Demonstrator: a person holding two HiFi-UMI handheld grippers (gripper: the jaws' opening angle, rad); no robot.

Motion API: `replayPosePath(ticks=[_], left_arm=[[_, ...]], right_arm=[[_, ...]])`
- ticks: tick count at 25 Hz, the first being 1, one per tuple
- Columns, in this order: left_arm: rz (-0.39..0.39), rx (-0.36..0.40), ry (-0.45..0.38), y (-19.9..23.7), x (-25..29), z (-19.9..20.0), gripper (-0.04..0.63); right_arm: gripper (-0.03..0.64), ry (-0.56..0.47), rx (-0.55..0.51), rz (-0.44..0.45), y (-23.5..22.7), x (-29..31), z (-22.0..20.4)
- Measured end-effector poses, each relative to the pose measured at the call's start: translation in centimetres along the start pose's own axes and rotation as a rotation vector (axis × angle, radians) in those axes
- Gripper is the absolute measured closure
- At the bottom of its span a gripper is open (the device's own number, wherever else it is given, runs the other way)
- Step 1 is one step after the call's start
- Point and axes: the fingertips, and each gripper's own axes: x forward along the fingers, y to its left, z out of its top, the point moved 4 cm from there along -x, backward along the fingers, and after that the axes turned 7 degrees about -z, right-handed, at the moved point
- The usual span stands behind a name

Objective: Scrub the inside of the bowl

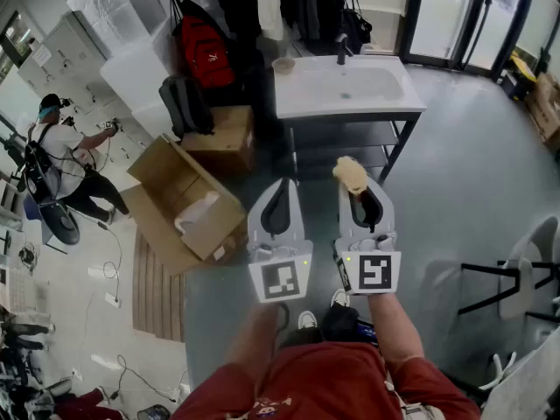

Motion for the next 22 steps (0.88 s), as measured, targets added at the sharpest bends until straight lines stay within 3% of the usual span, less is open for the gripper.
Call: replayPosePath(ticks=[9,22], left_arm=[[-0.001,0.012,-0.038,0.1,-6.8,2.8,0.589],[0.025,0.027,-0.044,-4.8,-6.1,4.1,0.589]], right_arm=[[0.541,-0.009,-0.005,0.019,3.9,-5.5,2.7],[0.541,-0.029,0.053,0.009,-0.6,-7.3,3.4]])
